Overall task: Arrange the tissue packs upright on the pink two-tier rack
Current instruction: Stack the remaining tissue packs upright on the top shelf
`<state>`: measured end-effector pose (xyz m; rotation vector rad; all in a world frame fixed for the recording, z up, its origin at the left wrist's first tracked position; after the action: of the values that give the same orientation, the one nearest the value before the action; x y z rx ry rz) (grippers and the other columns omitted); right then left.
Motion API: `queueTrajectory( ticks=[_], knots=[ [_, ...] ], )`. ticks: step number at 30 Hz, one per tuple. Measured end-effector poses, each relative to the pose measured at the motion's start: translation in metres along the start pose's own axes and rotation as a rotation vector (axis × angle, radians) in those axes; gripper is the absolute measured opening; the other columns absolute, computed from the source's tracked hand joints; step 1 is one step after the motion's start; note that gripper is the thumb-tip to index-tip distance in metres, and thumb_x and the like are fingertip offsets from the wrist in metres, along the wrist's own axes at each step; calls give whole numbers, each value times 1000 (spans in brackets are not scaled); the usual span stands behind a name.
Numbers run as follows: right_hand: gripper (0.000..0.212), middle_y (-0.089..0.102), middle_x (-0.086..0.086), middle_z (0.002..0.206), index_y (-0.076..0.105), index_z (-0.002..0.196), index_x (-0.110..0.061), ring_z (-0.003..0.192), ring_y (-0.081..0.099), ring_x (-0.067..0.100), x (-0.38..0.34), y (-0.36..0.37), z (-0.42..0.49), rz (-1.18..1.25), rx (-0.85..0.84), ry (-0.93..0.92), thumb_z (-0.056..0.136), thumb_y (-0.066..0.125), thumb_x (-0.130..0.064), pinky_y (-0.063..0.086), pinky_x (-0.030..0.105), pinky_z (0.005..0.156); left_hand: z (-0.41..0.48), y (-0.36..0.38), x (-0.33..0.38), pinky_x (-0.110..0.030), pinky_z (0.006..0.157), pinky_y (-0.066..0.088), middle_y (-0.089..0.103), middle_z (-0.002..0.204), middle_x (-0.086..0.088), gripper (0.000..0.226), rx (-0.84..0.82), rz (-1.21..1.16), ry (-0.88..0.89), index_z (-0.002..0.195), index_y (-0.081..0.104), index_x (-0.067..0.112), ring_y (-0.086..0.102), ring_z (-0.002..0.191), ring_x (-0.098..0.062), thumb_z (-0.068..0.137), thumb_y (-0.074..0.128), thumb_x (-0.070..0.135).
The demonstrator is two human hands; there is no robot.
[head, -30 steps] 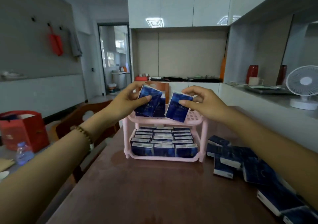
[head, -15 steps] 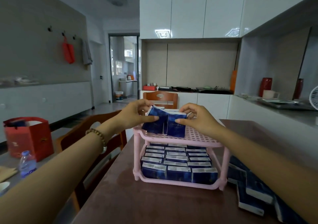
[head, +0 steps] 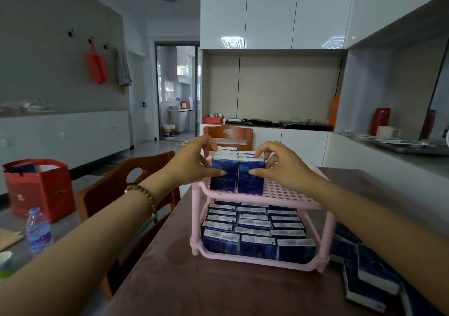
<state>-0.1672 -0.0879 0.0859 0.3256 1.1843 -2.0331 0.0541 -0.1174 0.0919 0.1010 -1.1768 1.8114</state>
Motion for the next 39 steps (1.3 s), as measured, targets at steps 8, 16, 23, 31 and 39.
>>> queueTrajectory(
  ticks=[8,16,23,31,39],
  knots=[
    [107,16,2,152,4,146,-30,117,24,5,-3,-7,11,77,-246,185,71,79,-29,29,24,97,20,-1,-3,-47,112,29,18,152,-5,100,-192,137,-7,147,10,29,21,139,-24,72,76,37],
    [115,38,1,139,7,145,-38,122,49,19,19,5,35,219,-477,293,62,85,-26,40,37,107,30,7,-4,-25,99,33,27,151,0,77,-410,162,-23,147,19,27,33,130,-14,85,65,32],
    [77,55,-6,117,34,133,-24,104,58,9,30,-3,45,270,-363,258,70,79,-15,54,22,81,33,8,-10,-31,106,30,30,150,4,72,-390,203,27,145,27,27,31,136,-17,84,66,33],
    [71,56,1,121,41,128,-18,111,56,14,29,13,57,222,-443,256,69,81,-11,50,33,96,33,10,-15,-32,107,35,29,149,0,81,-360,191,-31,146,23,23,36,131,-18,81,69,37],
    [87,47,-5,132,29,138,-29,120,50,14,31,8,58,240,-467,261,69,81,-18,43,33,103,28,8,-7,-39,105,41,33,144,1,78,-364,141,-26,143,26,29,39,125,-16,80,71,32]
  ],
)
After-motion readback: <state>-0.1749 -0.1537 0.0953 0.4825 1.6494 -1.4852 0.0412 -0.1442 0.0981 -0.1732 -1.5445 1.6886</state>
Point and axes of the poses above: each hand's wrist, its own z-axis towards the middle knuckle, its own y-axis out of the palm, x = y × z, the point moved 1 cm from there along z, towards the middle knuckle
